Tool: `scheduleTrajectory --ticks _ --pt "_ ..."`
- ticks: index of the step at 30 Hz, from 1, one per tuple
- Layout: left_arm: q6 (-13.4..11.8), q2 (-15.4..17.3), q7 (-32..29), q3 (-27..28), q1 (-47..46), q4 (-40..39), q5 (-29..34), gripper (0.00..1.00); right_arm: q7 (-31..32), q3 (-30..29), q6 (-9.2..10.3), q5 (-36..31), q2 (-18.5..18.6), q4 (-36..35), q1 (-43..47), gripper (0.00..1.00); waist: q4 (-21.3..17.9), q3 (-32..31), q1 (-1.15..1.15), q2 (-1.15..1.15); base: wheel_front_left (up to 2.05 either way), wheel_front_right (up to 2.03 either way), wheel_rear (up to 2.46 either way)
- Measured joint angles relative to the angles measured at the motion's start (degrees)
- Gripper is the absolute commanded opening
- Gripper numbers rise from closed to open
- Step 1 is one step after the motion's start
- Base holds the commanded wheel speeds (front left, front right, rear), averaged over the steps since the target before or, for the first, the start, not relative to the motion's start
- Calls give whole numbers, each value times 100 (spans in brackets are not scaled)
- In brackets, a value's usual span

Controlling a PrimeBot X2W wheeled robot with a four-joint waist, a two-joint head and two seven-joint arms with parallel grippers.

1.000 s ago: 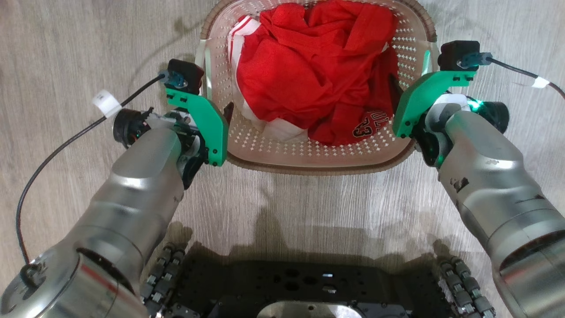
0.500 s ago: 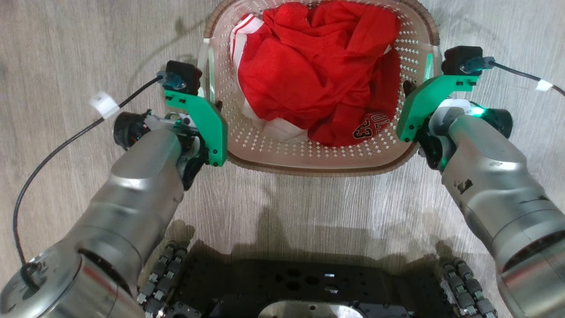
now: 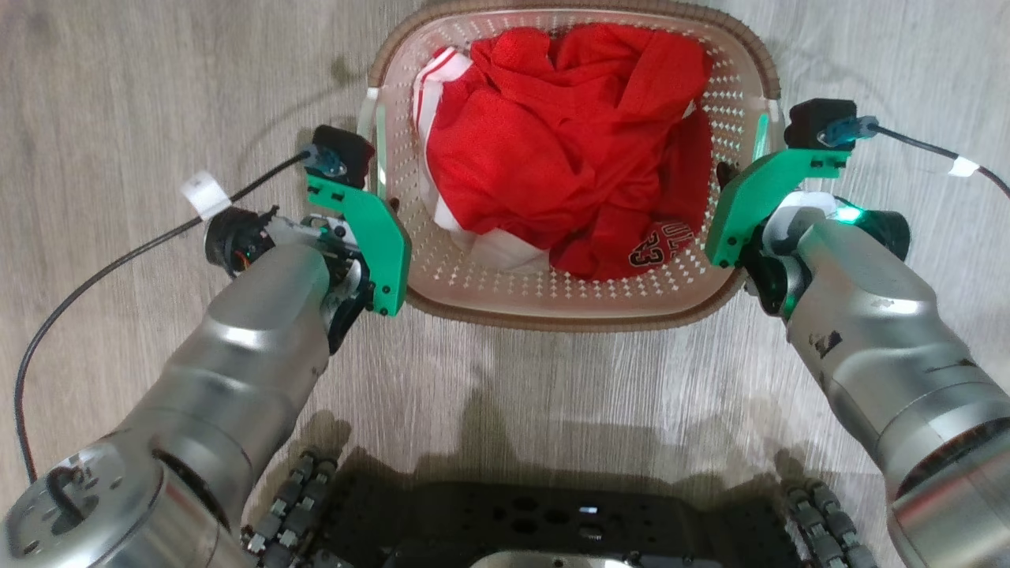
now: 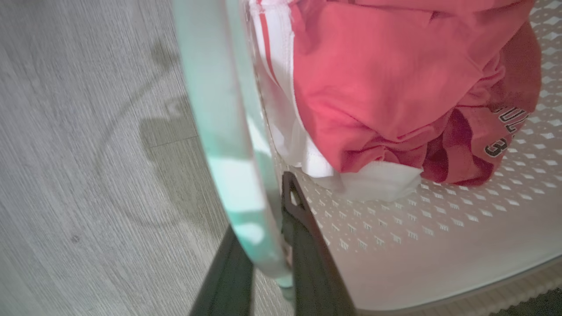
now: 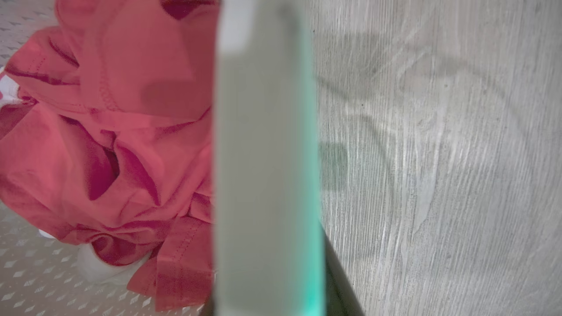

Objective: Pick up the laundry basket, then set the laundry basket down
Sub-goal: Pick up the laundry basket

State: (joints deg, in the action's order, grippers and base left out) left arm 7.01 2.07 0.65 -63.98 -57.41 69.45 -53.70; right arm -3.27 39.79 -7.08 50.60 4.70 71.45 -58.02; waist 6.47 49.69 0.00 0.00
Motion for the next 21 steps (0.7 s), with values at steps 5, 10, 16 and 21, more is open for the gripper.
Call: scheduleTrajectory --ticks 5,10,16,21 --pt "0 11 -44 -256 90 9 67 0 7 158 0 136 0 -5 109 0 -37 -244 0 0 0 0 0" --pt "0 10 -118 -459 261 40 85 0 48 347 1 305 1 -57 346 0 -101 -545 0 0 0 0 0" --pt "0 18 -216 -591 473 122 216 0 149 632 25 566 30 -315 641 0 -191 -965 0 0 0 0 0" --pt "4 23 -160 -616 727 113 222 0 313 811 54 746 35 -309 806 0 -272 -1350 0 0 0 0 0"
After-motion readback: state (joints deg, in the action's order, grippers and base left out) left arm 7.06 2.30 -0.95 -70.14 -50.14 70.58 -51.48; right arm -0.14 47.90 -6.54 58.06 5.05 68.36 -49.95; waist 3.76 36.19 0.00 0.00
